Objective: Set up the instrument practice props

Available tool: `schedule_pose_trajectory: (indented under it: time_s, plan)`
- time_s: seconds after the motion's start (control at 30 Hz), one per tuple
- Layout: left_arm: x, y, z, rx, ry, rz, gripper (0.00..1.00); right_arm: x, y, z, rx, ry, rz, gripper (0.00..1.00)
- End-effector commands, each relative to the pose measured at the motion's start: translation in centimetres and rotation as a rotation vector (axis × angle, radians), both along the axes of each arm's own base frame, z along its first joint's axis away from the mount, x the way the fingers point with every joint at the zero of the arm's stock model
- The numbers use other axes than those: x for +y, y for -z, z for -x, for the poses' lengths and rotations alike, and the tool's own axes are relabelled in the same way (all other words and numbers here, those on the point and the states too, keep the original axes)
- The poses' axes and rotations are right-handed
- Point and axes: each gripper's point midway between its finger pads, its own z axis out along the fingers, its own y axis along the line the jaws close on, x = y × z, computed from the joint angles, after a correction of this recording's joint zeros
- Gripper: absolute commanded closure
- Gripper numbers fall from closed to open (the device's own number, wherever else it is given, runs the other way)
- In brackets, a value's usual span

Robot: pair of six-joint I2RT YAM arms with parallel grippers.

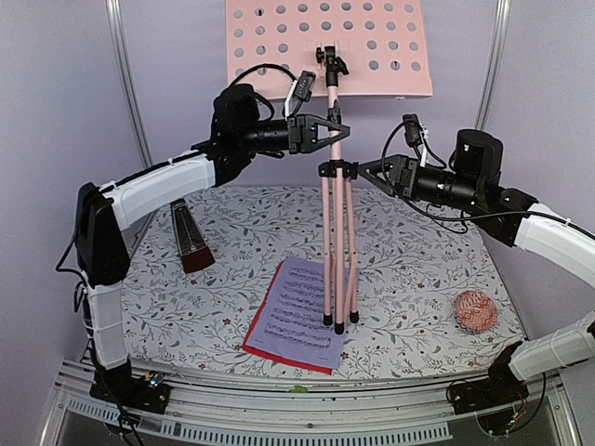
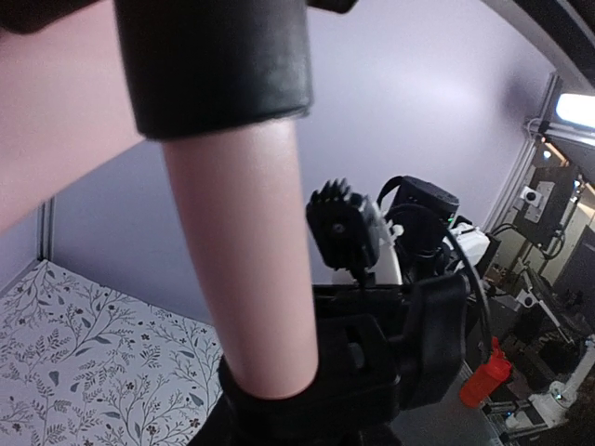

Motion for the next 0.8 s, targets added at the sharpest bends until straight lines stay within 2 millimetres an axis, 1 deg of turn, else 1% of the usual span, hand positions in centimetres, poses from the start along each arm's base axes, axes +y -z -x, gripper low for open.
schedule_pose_trajectory:
  time_s: [0.0,0.17,0.27,0.47,0.53,0.67,0.77]
  plan:
    - [5.6,-14.1,7.7,-0.475,-0.003,0.311,1.00,0.7,0.6,0.8,0.100,-0.059,-0.046,0.44]
    - [5.4,-13.9,7.8,-0.488,-0.003,0.301,1.00,1.5,-0.2,1.8,0.137,-0.128,-0.091,0.49]
    - [5.3,-13.9,7.8,-0.502,-0.005,0.296,1.00,1.3,-0.5,2.2,0.133,-0.128,-0.099,0.50]
    - [4.4,-13.6,8.1,-0.523,-0.001,0.269,1.00,-0.1,-0.8,2.3,0.116,-0.058,-0.102,0.50]
    - [4.2,-13.5,8.2,-0.527,-0.001,0.260,1.00,-0.1,-1.1,2.4,0.108,-0.062,-0.104,0.49]
    - [3.7,-13.3,8.4,-0.543,-0.006,0.244,1.00,0.1,-1.7,2.7,0.108,-0.084,-0.103,0.52]
    - [3.4,-13.2,8.2,-0.551,-0.019,0.232,1.00,0.6,-1.9,3.0,0.112,-0.117,-0.099,0.57]
